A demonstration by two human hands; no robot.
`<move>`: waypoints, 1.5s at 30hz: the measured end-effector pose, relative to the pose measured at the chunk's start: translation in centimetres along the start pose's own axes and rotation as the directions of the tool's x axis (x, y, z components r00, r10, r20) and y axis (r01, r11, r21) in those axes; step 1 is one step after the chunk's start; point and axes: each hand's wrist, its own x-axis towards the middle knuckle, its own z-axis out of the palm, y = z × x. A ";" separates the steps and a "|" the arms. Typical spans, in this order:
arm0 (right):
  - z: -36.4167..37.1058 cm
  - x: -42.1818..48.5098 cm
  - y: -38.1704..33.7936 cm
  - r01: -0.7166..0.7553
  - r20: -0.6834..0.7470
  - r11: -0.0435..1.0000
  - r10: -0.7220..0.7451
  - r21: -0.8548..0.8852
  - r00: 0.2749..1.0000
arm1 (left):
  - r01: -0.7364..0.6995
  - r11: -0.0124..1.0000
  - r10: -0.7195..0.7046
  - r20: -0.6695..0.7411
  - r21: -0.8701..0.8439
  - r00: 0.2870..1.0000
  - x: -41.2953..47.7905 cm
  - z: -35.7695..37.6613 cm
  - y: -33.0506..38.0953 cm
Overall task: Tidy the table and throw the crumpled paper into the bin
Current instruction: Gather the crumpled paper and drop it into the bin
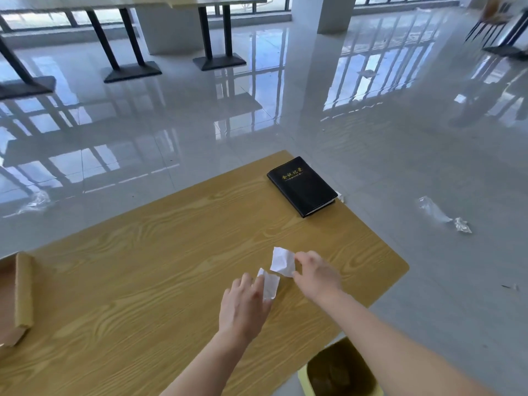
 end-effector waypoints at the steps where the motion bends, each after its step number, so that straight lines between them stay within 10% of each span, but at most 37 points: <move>1: 0.3 0.6 -0.4 -0.016 0.013 1.000 0.016 0.007 1.000 | -0.004 1.000 0.004 0.009 0.003 1.000 0.2 0.3 -0.2; 29: 3.2 4.3 0.4 0.006 -0.002 0.996 -0.006 0.092 1.000 | 0.149 0.975 -0.126 0.141 -0.166 0.982 3.1 2.6 -1.6; 35: 2.6 2.8 1.3 0.023 -0.043 0.994 -0.019 0.109 0.999 | 0.419 0.706 -0.362 0.218 -0.571 0.906 3.0 1.9 -1.2; 45: 1.7 -1.1 3.3 -0.006 -0.132 0.993 0.021 0.118 0.991 | -0.025 0.958 0.021 -0.018 -0.287 1.000 3.1 0.6 0.2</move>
